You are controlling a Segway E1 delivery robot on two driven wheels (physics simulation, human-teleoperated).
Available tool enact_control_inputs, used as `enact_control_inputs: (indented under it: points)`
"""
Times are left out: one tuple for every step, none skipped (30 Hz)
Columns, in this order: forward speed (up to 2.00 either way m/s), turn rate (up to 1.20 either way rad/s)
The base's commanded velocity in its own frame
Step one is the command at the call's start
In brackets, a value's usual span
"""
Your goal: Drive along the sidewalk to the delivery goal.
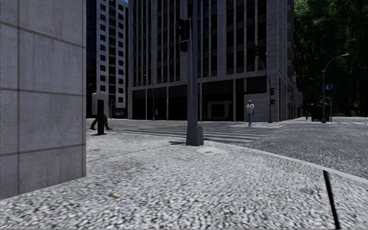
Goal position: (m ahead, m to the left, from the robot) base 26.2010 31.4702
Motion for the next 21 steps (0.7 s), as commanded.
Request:
enact_control_inputs:
  points:
    - [1.69, 0.00]
    - [1.70, 0.00]
    - [1.71, 0.00]
    - [1.72, 0.00]
    - [1.73, 0.00]
    - [1.73, 0.00]
    - [1.73, 0.00]
    - [1.73, 0.00]
    - [1.73, 0.00]
    - [1.73, 0.00]
    - [1.73, 0.00]
    - [1.73, 0.00]
    - [1.73, 0.00]
    - [1.73, 0.00]
    - [1.73, 0.00]
    - [1.73, 0.00]
    - [1.73, 0.00]
    - [1.73, 0.00]
    - [1.73, 0.00]
    - [1.73, 0.00]
    - [1.73, 0.00]
